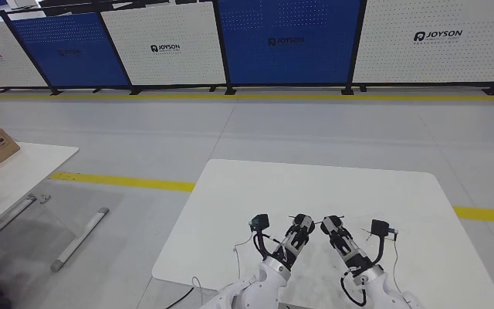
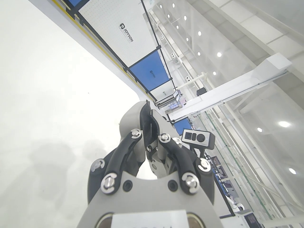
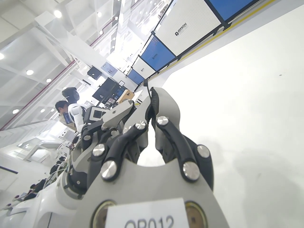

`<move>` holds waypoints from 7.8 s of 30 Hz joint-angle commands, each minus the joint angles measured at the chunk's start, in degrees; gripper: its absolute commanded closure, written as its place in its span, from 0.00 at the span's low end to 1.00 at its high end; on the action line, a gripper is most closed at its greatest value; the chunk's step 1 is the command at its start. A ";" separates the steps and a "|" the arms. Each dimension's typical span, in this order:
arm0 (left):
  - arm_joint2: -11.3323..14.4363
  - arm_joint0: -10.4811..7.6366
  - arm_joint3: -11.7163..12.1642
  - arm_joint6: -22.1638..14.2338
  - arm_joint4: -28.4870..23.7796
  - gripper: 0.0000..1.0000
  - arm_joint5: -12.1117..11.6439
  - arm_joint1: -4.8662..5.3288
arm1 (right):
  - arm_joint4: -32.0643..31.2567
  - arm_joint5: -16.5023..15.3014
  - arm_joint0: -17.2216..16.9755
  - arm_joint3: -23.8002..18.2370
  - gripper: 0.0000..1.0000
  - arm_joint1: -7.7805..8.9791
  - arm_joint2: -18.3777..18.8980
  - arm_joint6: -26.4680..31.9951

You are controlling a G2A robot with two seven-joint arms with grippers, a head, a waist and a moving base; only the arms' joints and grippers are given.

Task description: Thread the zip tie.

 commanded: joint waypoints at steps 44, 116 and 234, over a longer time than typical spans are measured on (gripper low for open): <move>-0.56 1.24 -0.37 -3.90 10.45 0.85 6.62 -1.57 | -3.53 0.83 -2.48 -2.28 1.00 -1.15 3.15 0.93; -2.14 3.02 0.07 -5.04 14.19 1.00 6.99 -3.74 | -4.88 -1.00 -5.29 -3.79 0.83 -2.26 6.43 3.34; -6.39 5.66 -2.81 -8.46 18.54 0.94 5.84 -4.66 | -11.97 1.82 -6.97 -5.27 1.00 -3.62 8.30 2.19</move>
